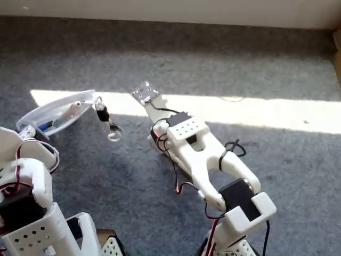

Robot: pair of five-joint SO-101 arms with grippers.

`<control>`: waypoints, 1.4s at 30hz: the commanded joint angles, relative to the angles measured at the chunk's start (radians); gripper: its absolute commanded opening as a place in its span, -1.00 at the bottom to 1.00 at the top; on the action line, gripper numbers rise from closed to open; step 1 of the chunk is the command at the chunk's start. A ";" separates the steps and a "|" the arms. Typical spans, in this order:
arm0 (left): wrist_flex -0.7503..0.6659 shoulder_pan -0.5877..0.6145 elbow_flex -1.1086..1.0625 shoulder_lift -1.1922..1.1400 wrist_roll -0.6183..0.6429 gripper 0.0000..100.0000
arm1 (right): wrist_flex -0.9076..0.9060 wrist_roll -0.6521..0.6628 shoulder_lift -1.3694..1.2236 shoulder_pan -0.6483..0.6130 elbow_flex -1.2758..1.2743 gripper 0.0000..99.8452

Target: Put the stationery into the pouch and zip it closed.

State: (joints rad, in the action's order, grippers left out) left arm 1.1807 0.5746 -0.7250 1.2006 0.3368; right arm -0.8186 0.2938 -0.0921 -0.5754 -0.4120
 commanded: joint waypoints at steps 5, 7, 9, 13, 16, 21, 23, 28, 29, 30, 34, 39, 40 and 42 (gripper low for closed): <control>-0.032 0.018 0.010 0.016 0.005 -0.99 | 0.015 -0.005 -0.010 -0.044 -0.002 -0.56; -0.032 0.018 0.010 0.016 0.005 -0.99 | 0.015 -0.005 -0.058 -0.044 0.002 -0.56; -0.032 0.018 0.010 0.016 0.005 -0.99 | 0.015 -0.005 -0.119 -0.042 0.004 -0.56; -0.031 0.019 0.010 0.016 0.005 -0.99 | 0.015 -0.005 -0.170 -0.031 0.007 -0.61; -0.031 0.019 0.010 0.016 0.005 -0.99 | 0.015 -0.005 -0.166 -0.031 0.007 -0.79; -0.031 0.019 0.010 0.016 0.005 -0.99 | 0.012 -0.003 -0.168 -0.033 0.033 -1.00; -0.031 0.019 0.010 0.016 0.005 -0.99 | 0.010 -0.003 -0.168 -0.033 0.033 -0.99; -0.029 0.016 0.010 0.016 0.005 -0.99 | 0.008 -0.003 -0.108 -0.030 0.025 -0.99; -0.029 0.015 0.010 0.016 0.005 -0.99 | 0.008 -0.003 -0.076 -0.028 0.025 -0.99; -0.028 0.015 0.010 0.016 0.005 -0.99 | 0.008 -0.005 -0.036 -0.028 0.022 -0.99; -0.026 0.013 0.010 0.016 0.005 -0.99 | -0.010 -0.006 0.127 -0.027 -0.054 -0.99; -0.026 -0.028 0.010 0.016 -0.009 -0.99 | -0.008 -0.011 0.305 -0.031 -0.134 -0.99; -0.026 -0.048 0.010 0.016 -0.028 -0.99 | -0.008 -0.011 0.337 -0.031 -0.147 -0.99; -0.026 -0.091 0.010 0.016 -0.044 -0.99 | -0.007 -0.012 0.403 -0.031 -0.171 -0.99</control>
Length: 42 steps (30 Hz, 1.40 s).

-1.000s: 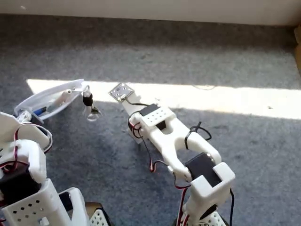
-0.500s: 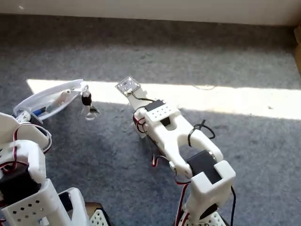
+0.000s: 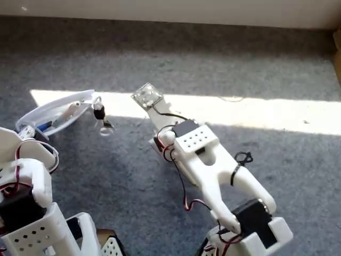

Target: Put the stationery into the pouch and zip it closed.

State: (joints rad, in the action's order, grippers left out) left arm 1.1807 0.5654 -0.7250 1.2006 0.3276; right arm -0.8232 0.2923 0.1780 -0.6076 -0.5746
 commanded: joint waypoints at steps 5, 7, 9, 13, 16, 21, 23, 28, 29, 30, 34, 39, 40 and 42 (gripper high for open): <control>-0.025 -0.147 0.010 0.018 -0.037 -0.99 | -0.002 -0.114 0.308 -0.001 -0.048 -0.99; -0.025 -0.166 0.010 0.018 -0.037 -0.99 | -0.005 -0.150 0.377 -0.001 -0.050 -0.99; -0.025 -0.191 0.013 0.018 -0.061 -0.99 | -0.007 -0.186 0.441 -0.001 -0.061 -0.99; -0.025 -0.255 0.015 0.018 -0.077 -0.99 | -0.002 -0.233 0.593 -0.008 -0.107 -0.99; -0.025 -0.285 0.015 0.018 -0.078 -0.99 | -0.002 -0.269 0.720 -0.030 -0.130 -0.99; -0.023 -0.300 0.015 0.018 -0.101 -0.99 | -0.002 -0.285 0.923 -0.079 -0.180 -0.99; -0.023 -0.300 0.015 0.018 -0.110 -0.99 | -0.001 -0.285 0.989 -0.097 -0.199 -0.99; -0.023 -0.300 0.015 0.018 -0.112 -0.99 | 0.021 -0.285 1.087 -0.131 -0.208 -0.99; -0.023 -0.300 0.015 0.018 -0.112 -0.99 | 0.021 -0.285 1.095 -0.131 -0.208 -0.99; -0.020 -0.300 0.015 0.018 -0.112 -0.99 | 0.021 -0.285 1.098 -0.131 -0.208 -0.99; 0.003 -0.354 0.018 0.018 -0.137 -0.99 | 0.028 -0.287 1.102 -0.131 -0.208 -0.99; 0.005 -0.384 0.018 0.018 -0.137 -0.99 | 0.070 -0.391 1.104 -0.130 -0.208 -0.99; 0.005 -0.384 0.024 0.018 -0.137 -0.99 | 0.082 -0.431 1.104 -0.128 -0.208 -0.99; 0.020 -0.384 0.039 0.018 -0.135 -0.99 | 0.114 -0.493 1.104 -0.130 -0.208 -0.99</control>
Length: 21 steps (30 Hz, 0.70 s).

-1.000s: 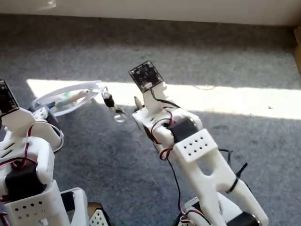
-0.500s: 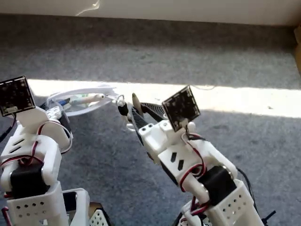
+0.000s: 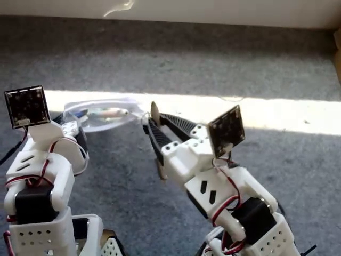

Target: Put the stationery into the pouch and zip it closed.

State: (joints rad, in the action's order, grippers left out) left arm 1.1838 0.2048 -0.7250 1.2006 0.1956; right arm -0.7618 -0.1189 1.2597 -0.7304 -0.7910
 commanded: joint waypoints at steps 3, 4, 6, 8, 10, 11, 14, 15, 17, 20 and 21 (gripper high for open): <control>0.055 -0.024 0.071 0.018 -0.003 -0.99 | 0.111 -0.132 0.022 -0.007 0.008 -0.99; 0.061 -0.024 0.076 0.018 -0.003 -0.99 | 0.134 -0.140 0.022 -0.007 0.008 -0.99; 0.061 -0.024 0.074 0.018 -0.003 -0.99 | 0.183 -0.149 0.022 -0.008 0.008 -0.99; 0.061 -0.024 0.071 0.018 -0.003 -0.99 | 0.229 -0.149 0.022 -0.008 0.008 -0.99; 0.063 -0.024 0.071 0.018 -0.003 -0.99 | 0.275 -0.149 0.022 -0.008 0.008 -0.99; 0.063 -0.024 0.070 0.018 -0.003 -0.99 | 0.302 -0.149 0.022 -0.008 0.008 -0.99; 0.063 -0.024 0.070 0.018 -0.003 -0.99 | 0.390 -0.149 0.022 -0.010 0.008 -0.99; 0.063 -0.024 0.070 0.018 -0.003 -0.99 | 0.423 -0.149 0.022 -0.015 0.008 -0.99; 0.063 -0.024 0.068 0.018 -0.003 -0.99 | 0.484 -0.149 0.022 -0.050 0.008 -0.99; 0.064 -0.024 0.068 0.018 -0.003 -0.99 | 0.562 -0.149 0.021 -0.107 0.008 -0.99; 0.064 -0.024 0.068 0.018 -0.005 -0.99 | 0.591 -0.149 0.018 -0.120 0.007 -0.99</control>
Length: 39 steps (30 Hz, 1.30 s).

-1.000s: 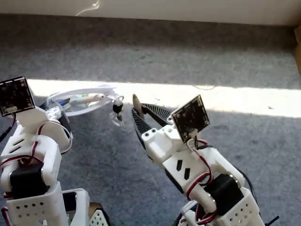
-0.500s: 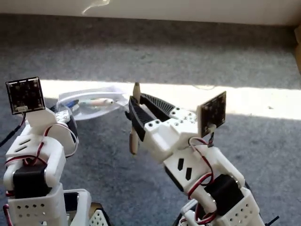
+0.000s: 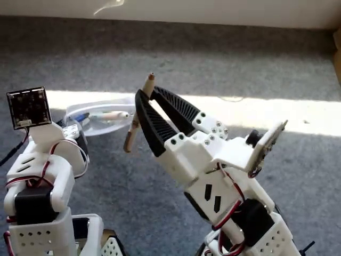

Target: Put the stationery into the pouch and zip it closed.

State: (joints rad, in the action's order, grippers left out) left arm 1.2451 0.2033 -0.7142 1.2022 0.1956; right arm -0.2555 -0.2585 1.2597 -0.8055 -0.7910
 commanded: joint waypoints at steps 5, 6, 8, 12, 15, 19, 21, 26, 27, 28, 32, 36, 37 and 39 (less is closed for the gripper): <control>0.003 -0.022 0.047 0.016 -0.005 -0.99 | 0.337 0.000 0.016 -0.056 -0.116 -0.99; 0.003 -0.022 0.047 0.016 -0.005 -0.99 | 0.401 0.000 0.016 -0.054 -0.157 -0.99; 0.003 -0.022 0.047 0.016 -0.005 -0.99 | 0.507 0.000 0.015 -0.054 -0.239 -0.99; 0.003 -0.022 0.047 0.016 -0.005 -0.99 | 0.633 0.002 0.013 -0.051 -0.346 -0.99; 0.003 -0.022 0.047 0.016 -0.005 -0.99 | 0.704 0.072 -0.033 -0.051 -0.361 -0.99; 0.003 -0.021 0.047 0.016 -0.005 -0.99 | 0.886 0.138 -0.188 -0.051 -0.363 -0.99; 0.003 -0.015 0.047 0.016 -0.005 -0.99 | 0.981 0.157 -0.278 -0.051 -0.361 -0.99; 0.003 0.048 0.047 0.016 -0.005 -0.99 | 1.171 0.227 -0.461 -0.051 -0.366 -0.99; 0.003 0.050 0.047 0.016 -0.005 -0.99 | 1.207 0.238 -0.490 -0.051 -0.369 -0.99; 0.003 0.050 0.047 0.016 -0.005 -0.99 | 1.239 0.249 -0.518 -0.051 -0.371 -0.99; 0.003 0.050 0.047 0.016 -0.005 -0.99 | 1.322 0.288 -0.595 -0.051 -0.394 -0.99; 0.002 0.048 0.047 0.016 -0.005 -0.99 | 1.394 0.302 -0.656 -0.051 -0.406 -0.99; 0.002 0.048 0.047 0.016 -0.005 -0.99 | 1.397 0.302 -0.668 -0.051 -0.407 -0.99; 0.002 0.048 0.047 0.016 -0.005 -0.99 | 1.400 0.302 -0.684 -0.051 -0.430 -0.99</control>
State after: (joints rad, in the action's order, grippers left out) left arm 1.2467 0.2417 -0.7142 1.2022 0.1956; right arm 1.1147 0.0299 0.5785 -0.8546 -1.2129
